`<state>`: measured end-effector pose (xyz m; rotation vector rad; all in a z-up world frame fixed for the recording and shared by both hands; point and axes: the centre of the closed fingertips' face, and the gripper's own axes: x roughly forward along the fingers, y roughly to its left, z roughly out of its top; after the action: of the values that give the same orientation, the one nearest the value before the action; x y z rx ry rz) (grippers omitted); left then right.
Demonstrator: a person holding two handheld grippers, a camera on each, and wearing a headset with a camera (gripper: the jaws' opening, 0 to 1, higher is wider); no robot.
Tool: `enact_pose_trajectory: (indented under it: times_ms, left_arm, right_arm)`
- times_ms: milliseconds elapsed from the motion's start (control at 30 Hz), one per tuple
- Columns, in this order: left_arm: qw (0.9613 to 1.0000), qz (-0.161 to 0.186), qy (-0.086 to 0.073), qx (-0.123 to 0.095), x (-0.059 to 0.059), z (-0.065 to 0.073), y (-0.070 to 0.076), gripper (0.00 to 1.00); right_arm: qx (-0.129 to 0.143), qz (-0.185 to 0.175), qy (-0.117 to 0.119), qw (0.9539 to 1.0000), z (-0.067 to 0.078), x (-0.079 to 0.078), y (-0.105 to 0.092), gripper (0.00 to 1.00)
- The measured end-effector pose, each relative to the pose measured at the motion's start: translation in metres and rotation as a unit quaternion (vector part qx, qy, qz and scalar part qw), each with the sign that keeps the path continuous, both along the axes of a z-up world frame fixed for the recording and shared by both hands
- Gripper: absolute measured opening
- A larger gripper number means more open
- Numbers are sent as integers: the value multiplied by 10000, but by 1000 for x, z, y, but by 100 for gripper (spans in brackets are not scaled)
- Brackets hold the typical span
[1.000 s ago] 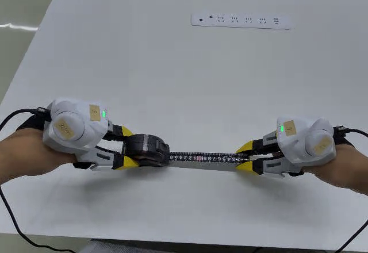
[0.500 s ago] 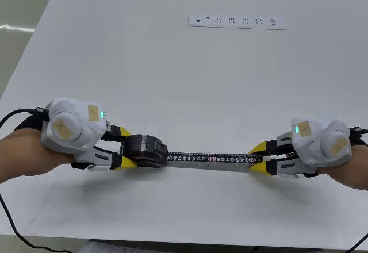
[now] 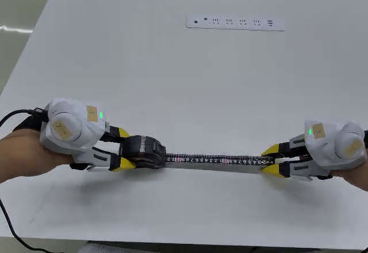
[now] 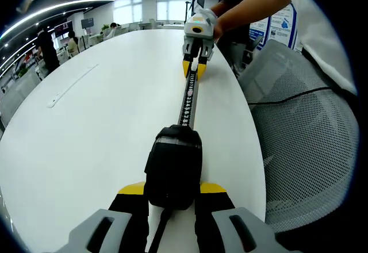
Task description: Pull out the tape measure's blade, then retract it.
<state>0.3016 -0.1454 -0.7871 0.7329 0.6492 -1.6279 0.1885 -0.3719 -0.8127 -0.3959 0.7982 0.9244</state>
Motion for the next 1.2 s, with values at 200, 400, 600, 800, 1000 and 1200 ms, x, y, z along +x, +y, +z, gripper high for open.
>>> enact_pose_trajectory:
  times_ms: [200,400,600,800,1000,1200]
  left_arm:
    - [10000,-6,-6,13,0,0,0,27]
    - [10000,-23,-19,40,-1,0,-1,27]
    - [10000,-5,-26,47,-1,0,-1,27]
    - [10000,0,-25,60,-1,0,-1,27]
    - [10000,37,-33,19,-2,0,-2,28]
    - [9999,110,-46,29,-1,0,-2,28]
  right_arm:
    - [-46,-35,19,10000,1,-5,-5,12]
    - [-30,-123,53,9999,0,-8,-10,13]
    - [-1,-200,61,9998,0,-7,-12,13]
    - [43,-238,91,9997,-1,-8,-18,13]
    - [178,-377,108,9991,-2,-7,-17,13]
    - [186,-400,113,9990,-3,-6,-16,14]
